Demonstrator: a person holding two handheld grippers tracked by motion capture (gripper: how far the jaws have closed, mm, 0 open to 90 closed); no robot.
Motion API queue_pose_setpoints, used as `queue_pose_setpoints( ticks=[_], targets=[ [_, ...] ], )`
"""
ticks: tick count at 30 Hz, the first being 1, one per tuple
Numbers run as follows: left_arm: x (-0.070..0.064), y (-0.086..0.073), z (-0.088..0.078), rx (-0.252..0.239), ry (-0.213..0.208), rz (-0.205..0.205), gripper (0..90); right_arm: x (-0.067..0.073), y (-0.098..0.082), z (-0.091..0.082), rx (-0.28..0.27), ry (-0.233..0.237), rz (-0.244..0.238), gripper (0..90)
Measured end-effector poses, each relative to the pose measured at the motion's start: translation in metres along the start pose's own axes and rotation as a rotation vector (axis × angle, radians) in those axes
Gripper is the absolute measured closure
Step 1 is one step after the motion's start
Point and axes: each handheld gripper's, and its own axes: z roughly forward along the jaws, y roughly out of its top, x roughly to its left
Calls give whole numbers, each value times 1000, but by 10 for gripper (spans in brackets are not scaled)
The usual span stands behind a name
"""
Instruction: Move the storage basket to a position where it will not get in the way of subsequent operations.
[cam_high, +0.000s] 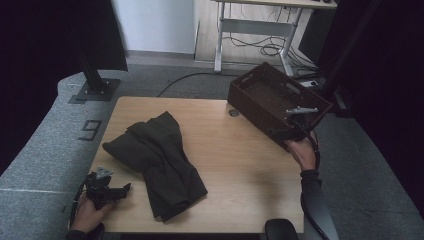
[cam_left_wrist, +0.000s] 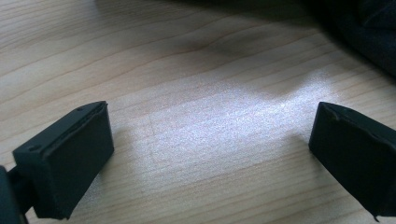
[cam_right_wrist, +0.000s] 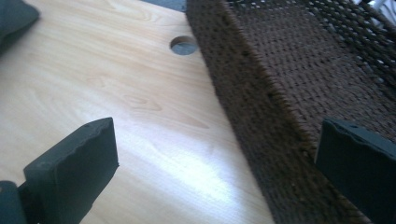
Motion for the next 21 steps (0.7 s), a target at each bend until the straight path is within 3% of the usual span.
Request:
queue_pose_setpoints(
  ticks=[12, 21],
  targets=[
    [0, 0, 0, 0, 0, 0, 0, 26, -15, -7, -8, 75, -15, 0],
    [0, 0, 0, -1, 0, 0, 0, 43, -31, -10, -30, 93, -24, 0]
  ],
)
